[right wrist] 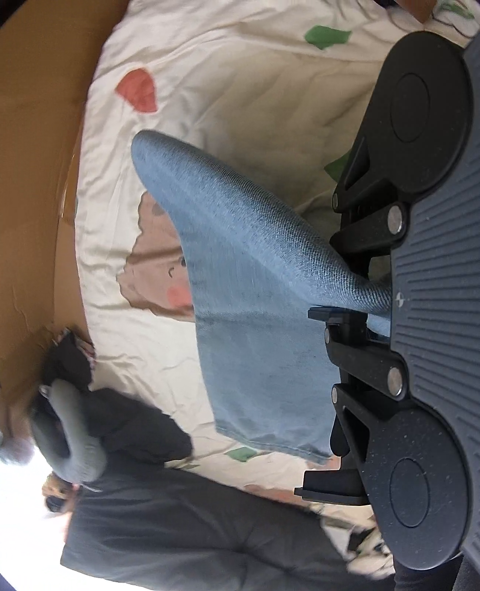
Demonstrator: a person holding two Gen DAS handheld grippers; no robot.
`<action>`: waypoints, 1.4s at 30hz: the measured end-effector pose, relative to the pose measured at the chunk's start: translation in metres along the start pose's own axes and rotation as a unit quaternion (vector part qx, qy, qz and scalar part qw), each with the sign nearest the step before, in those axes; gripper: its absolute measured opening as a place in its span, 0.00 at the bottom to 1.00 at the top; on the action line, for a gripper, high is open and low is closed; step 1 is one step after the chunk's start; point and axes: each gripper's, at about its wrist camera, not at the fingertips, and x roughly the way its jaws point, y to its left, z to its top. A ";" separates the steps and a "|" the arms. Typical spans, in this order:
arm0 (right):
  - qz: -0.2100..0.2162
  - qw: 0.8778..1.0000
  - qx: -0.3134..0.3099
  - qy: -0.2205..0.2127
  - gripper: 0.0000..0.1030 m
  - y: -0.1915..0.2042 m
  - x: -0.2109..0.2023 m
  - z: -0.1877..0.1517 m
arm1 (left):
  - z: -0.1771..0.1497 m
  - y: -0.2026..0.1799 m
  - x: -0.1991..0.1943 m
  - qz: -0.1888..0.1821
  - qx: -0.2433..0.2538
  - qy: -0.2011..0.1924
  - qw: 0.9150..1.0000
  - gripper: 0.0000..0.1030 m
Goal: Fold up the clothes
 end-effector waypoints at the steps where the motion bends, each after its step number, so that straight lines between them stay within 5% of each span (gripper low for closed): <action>1: -0.006 1.000 -0.010 0.005 0.06 0.006 0.000 0.002 | -0.003 0.001 -0.001 -0.003 -0.003 0.000 1.000 0.04; 9: -0.036 0.993 -0.103 0.044 0.06 0.063 0.001 0.017 | -0.025 0.010 -0.016 -0.023 -0.025 -0.015 0.999 0.08; 21: -0.084 0.971 -0.211 0.079 0.06 0.146 0.011 0.017 | -0.052 0.059 -0.080 0.002 -0.106 -0.117 0.987 0.14; 31: -0.077 0.974 -0.197 0.078 0.07 0.191 0.031 0.013 | -0.081 0.105 -0.128 0.021 -0.192 -0.172 0.966 0.17; 42: -0.049 0.976 -0.192 0.085 0.07 0.218 0.063 0.017 | -0.103 0.131 -0.149 0.034 -0.228 -0.192 0.954 0.17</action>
